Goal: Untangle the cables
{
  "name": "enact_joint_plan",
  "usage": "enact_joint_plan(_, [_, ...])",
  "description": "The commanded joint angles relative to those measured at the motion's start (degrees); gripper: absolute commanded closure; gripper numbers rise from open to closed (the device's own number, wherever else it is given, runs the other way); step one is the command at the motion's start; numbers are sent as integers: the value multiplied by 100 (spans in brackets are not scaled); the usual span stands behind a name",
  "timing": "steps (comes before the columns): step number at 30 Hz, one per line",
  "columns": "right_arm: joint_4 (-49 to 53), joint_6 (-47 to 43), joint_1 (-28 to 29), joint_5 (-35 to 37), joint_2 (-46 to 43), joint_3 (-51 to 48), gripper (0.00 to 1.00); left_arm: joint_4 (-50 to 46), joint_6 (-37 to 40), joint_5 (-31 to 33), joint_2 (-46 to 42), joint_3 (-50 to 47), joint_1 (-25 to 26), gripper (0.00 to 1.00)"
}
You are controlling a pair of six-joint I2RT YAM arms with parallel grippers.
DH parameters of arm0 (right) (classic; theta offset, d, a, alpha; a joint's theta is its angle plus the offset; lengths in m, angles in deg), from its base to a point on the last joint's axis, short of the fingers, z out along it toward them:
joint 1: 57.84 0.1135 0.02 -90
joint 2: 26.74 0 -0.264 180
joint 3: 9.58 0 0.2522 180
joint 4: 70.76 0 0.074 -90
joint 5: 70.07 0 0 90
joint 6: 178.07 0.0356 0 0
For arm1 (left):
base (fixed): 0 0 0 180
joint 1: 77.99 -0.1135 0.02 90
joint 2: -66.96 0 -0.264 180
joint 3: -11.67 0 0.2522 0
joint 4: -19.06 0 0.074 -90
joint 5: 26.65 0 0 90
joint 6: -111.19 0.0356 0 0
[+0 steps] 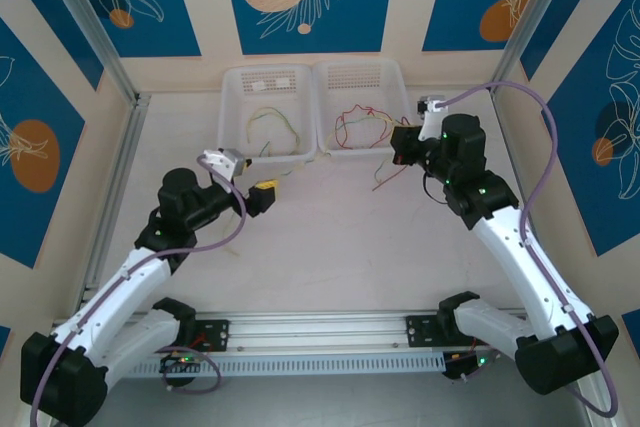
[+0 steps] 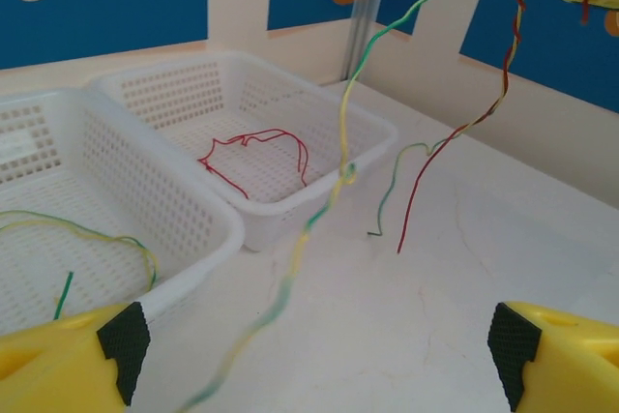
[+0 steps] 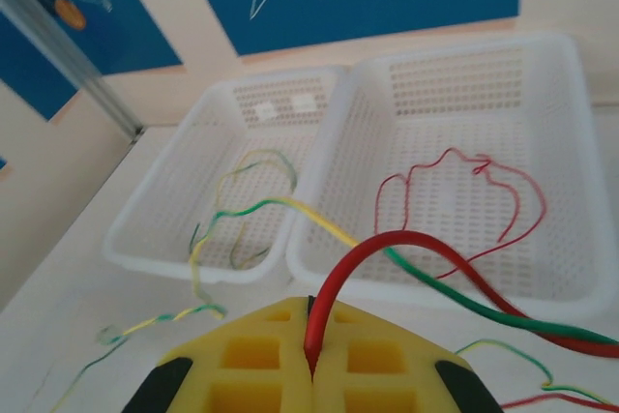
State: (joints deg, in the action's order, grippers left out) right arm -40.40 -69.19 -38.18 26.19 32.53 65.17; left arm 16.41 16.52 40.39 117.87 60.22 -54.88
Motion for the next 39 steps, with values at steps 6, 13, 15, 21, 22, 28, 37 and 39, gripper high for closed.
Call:
enact_joint_plan(6, [-211, -443, 314, -848, 52, -27, 100, -96, 571, 79, 325, 669, 232, 7])
enact_joint_plan(13, [-606, -618, 737, -1868, 59, -193, 100, 15, 1538, 176, 1140, 1412, 737, 7])
enact_joint_plan(15, [-606, -686, 847, -2103, 93, -149, 100, -66, 1861, 77, 1384, 1655, 870, 7])
enact_joint_plan(21, [-475, -873, 1093, -2419, 212, 5, 100, 262, 2503, 344, 1898, 1992, 1144, 6])
enact_joint_plan(22, [-428, -909, 1111, -2452, 237, 34, 100, 384, 2563, 349, 1916, 1995, 1159, 7])
enact_joint_plan(28, [-324, -1051, 1155, -2597, 261, 54, 100, 666, 3120, 187, 2034, 2041, 1216, 9])
enact_joint_plan(37, [-315, -1140, 1215, -2630, 270, 18, 100, 574, 3478, -164, 2711, 2610, 1321, 19])
enact_joint_plan(39, [-324, -1140, 1233, -2613, 261, 1, 100, 569, 3552, -163, 2897, 2711, 1331, 26])
